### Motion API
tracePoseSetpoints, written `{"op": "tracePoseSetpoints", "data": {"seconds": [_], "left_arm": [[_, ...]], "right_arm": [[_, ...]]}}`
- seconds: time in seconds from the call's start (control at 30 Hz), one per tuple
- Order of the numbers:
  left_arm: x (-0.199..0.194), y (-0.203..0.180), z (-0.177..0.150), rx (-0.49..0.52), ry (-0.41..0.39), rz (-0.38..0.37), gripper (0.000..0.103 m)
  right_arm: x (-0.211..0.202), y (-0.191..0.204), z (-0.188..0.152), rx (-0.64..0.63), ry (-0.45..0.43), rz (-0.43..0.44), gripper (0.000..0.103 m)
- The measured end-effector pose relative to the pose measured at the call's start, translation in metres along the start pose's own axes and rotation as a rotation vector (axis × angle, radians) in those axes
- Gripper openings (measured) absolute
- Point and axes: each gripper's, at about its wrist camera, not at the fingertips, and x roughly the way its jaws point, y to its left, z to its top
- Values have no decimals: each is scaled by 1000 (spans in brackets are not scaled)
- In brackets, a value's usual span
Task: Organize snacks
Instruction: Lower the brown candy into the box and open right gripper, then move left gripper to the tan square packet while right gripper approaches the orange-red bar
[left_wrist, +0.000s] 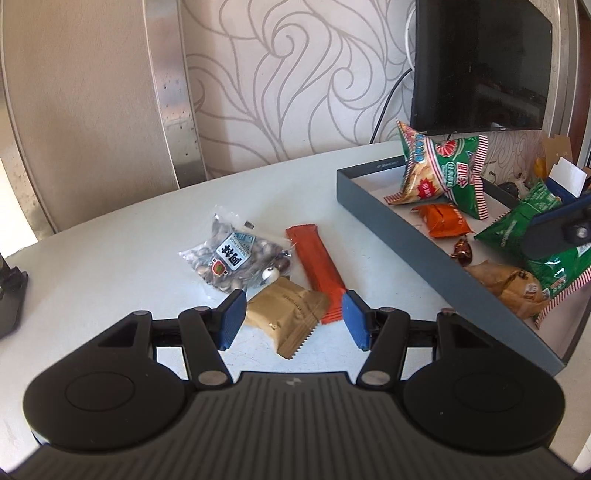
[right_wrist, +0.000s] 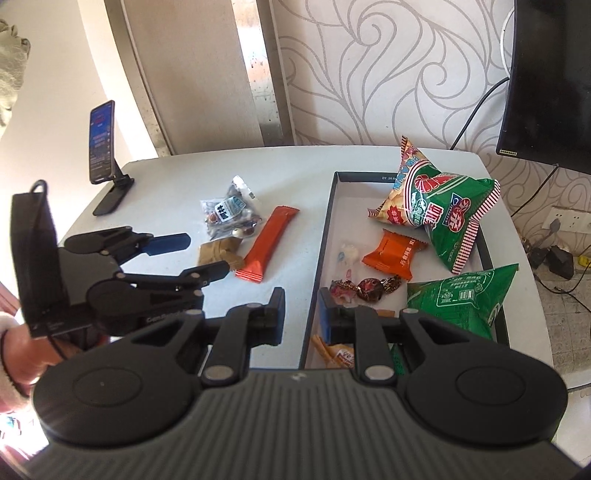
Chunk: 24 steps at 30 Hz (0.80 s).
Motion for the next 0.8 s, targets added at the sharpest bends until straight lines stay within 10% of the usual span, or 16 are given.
{"op": "tracePoseSetpoints", "data": {"seconds": [0.8], "left_arm": [[-13,38,-29,-77,27,-45,50]], "right_arm": [[63,36,21,-63,73,58,24]]}}
